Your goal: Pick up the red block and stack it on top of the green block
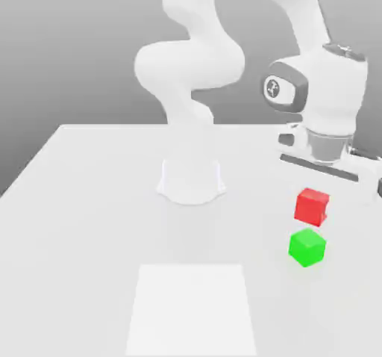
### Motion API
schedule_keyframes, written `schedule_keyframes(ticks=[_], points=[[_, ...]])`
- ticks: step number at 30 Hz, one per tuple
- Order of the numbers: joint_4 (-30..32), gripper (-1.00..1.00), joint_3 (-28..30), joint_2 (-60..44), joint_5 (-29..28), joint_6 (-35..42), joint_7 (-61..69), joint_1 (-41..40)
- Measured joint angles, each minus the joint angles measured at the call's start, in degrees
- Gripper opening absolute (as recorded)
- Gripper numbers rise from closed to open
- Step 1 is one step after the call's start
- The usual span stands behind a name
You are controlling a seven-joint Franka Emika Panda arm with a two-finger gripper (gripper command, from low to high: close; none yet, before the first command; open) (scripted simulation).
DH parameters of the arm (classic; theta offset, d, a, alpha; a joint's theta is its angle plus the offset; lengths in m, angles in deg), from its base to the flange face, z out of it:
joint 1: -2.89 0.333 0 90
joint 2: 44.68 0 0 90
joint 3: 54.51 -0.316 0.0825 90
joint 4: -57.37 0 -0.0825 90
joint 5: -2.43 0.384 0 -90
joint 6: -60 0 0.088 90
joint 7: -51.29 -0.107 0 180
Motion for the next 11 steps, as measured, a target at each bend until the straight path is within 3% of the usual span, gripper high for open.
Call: schedule_keyframes(ticks=[6,11], points=[[-0.47,-1.0,0.39,-5.85,-9.93,-4.06,-7.06,-2.33],[-0.5,-1.0,0.67,-9.5,-11.71,-8.13,-8.31,-2.24]])
